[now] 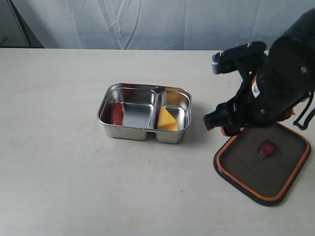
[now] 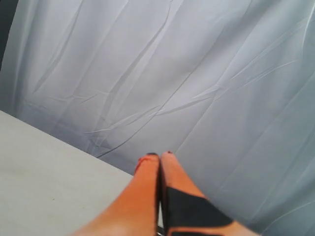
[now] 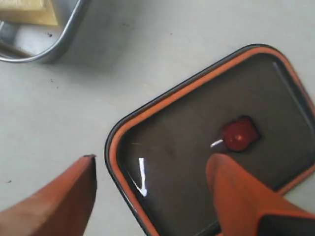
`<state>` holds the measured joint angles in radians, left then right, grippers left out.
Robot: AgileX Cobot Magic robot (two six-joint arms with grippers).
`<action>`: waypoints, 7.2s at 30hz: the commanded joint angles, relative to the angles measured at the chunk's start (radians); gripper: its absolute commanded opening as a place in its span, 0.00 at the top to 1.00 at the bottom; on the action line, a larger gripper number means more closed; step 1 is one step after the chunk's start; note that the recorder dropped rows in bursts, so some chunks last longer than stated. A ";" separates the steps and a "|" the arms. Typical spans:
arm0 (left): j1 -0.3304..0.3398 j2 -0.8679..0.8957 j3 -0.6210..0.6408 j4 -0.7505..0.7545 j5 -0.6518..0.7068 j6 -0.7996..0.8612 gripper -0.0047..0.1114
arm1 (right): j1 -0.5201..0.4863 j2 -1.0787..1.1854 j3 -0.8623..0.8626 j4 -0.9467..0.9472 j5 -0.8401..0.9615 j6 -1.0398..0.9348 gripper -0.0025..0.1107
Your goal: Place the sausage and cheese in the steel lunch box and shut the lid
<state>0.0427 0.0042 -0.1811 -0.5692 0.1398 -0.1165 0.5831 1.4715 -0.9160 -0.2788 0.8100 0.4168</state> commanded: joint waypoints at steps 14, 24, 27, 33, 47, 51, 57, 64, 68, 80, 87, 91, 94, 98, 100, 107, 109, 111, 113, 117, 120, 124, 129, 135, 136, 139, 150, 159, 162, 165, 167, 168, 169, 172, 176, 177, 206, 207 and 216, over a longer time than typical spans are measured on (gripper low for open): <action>-0.006 -0.004 -0.008 -0.011 0.043 0.005 0.96 | -0.004 0.313 0.075 0.134 -0.281 0.007 0.42; -0.006 -0.004 -0.008 0.110 0.128 0.030 0.96 | -0.004 0.314 0.075 0.132 -0.306 0.007 0.42; -0.006 -0.004 -0.008 0.158 0.179 0.051 0.96 | -0.004 0.318 0.075 0.132 -0.321 0.007 0.42; -0.006 -0.004 -0.008 0.065 0.166 0.142 0.96 | -0.004 0.369 0.075 0.154 -0.321 0.007 0.43; -0.006 -0.004 -0.008 -0.199 0.208 0.160 0.96 | 0.025 0.259 0.075 0.154 -0.269 -0.022 0.99; -0.006 -0.004 -0.008 -0.291 0.266 0.270 0.96 | 0.057 0.130 0.075 0.158 -0.262 -0.022 0.99; -0.006 -0.004 -0.008 -0.663 0.330 0.756 0.96 | 0.076 -0.048 0.075 0.198 -0.258 -0.025 0.99; -0.006 -0.004 -0.008 -1.083 0.462 1.337 0.96 | 0.076 -0.246 0.075 0.331 -0.221 -0.153 0.99; -0.006 -0.001 -0.008 -1.111 0.450 1.353 0.92 | 0.076 -0.336 0.075 0.573 -0.190 -0.417 0.99; -0.006 0.006 -0.008 -1.104 0.507 1.354 0.53 | 0.076 -0.413 0.075 1.273 -0.131 -0.972 0.99; -0.006 0.035 -0.012 -1.077 0.586 1.447 0.53 | 0.076 -0.413 0.075 1.663 -0.031 -1.310 0.99; -0.006 0.036 -0.019 -1.082 0.482 1.514 0.53 | 0.076 -0.413 0.075 1.806 0.088 -1.420 0.99; -0.006 0.046 -0.019 -1.090 0.369 1.512 0.53 | 0.076 -0.413 0.075 1.880 0.202 -1.490 0.99; -0.006 0.077 -0.019 -1.115 0.353 1.512 0.53 | 0.076 -0.413 0.075 1.890 0.335 -1.542 0.99; -0.006 0.086 -0.019 -1.115 0.374 1.512 0.54 | 0.076 -0.413 0.075 1.874 0.377 -1.545 0.99; -0.018 0.090 -0.029 -1.027 0.432 1.804 0.54 | 0.076 -0.413 0.075 1.820 0.411 -1.540 0.99; -0.026 0.101 -0.053 -0.979 0.416 1.848 0.54 | 0.076 -0.413 0.075 1.820 0.411 -1.541 0.99; -0.035 0.120 -0.075 -0.957 0.401 1.880 0.54 | 0.076 -0.411 0.075 1.815 0.411 -1.541 0.99; -0.050 0.148 -0.100 -0.941 0.391 1.893 0.54 | 0.076 -0.409 0.075 1.784 0.411 -1.523 0.99; -0.072 0.226 -0.152 -0.921 0.385 1.901 0.54 | 0.076 -0.409 0.075 1.709 0.411 -1.495 0.99; -0.099 0.298 -0.180 -0.870 0.379 1.956 0.54 | 0.076 -0.409 0.075 1.682 0.411 -1.463 0.99; -0.134 0.391 -0.223 -0.718 0.418 1.964 0.54 | 0.076 -0.409 0.075 1.652 0.411 -1.408 0.99; -0.166 0.415 -0.269 -0.644 0.552 2.153 0.54 | 0.076 -0.388 0.075 1.579 0.411 -1.346 0.99; -0.207 0.415 -0.329 -0.559 0.612 2.245 0.54 | 0.076 -0.305 0.072 1.570 0.411 -1.297 0.99; -0.214 0.415 -0.334 -0.543 0.612 2.245 0.54 | 0.076 -0.288 0.072 1.570 0.411 -1.295 0.99; -0.239 0.417 -0.337 -0.524 0.618 2.245 0.54 | 0.076 -0.242 0.072 1.584 0.411 -1.295 0.99; -0.304 0.490 -0.337 -0.487 0.591 2.228 0.54 | 0.076 -0.160 0.072 1.722 0.411 -1.280 0.99; -0.304 0.467 -0.337 -0.464 0.511 2.104 0.59 | 0.074 -0.162 0.052 2.023 0.371 -1.526 0.99; -0.304 0.435 -0.337 -0.395 0.467 2.052 0.59 | 0.074 -0.162 0.052 2.023 0.284 -1.531 0.99; -0.304 0.405 -0.337 -0.272 0.444 1.912 0.59 | 0.074 -0.162 0.046 2.023 0.179 -1.534 0.99; -0.304 0.398 -0.307 -0.222 0.422 1.804 0.59 | 0.074 -0.162 0.026 2.023 0.113 -1.534 0.99; -0.304 0.398 -0.292 -0.222 0.411 1.775 0.59 | 0.074 -0.162 0.020 2.023 0.102 -1.534 0.99; -0.304 0.398 -0.269 -0.222 0.400 1.738 0.59 | 0.074 -0.162 0.003 2.023 0.097 -1.534 0.99; -0.304 0.398 -0.256 -0.245 0.390 1.679 0.59 | 0.074 -0.162 -0.023 2.023 0.089 -1.534 0.99; -0.304 0.398 -0.256 -0.250 0.390 1.679 0.59 | 0.074 -0.162 -0.026 2.023 0.061 -1.534 0.99; -0.304 0.398 -0.256 -0.250 0.390 1.679 0.59 | 0.076 -0.162 -0.026 2.023 0.042 -1.534 0.99; -0.304 0.398 -0.256 -0.250 0.390 1.679 0.59 | 0.408 -0.174 0.013 1.779 -0.805 -1.395 0.99; -0.304 0.398 -0.256 -0.250 0.390 1.679 0.59 | 0.408 -0.183 0.015 1.477 -0.877 -1.129 0.99; -0.304 0.398 -0.256 -0.250 0.390 1.679 0.59 | 0.405 -0.189 0.051 -0.191 -1.226 0.568 0.99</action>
<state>-0.2560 0.4075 -0.4438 -0.8087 0.5416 1.5705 0.9880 1.2900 -0.8803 -0.3184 -0.2895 0.8404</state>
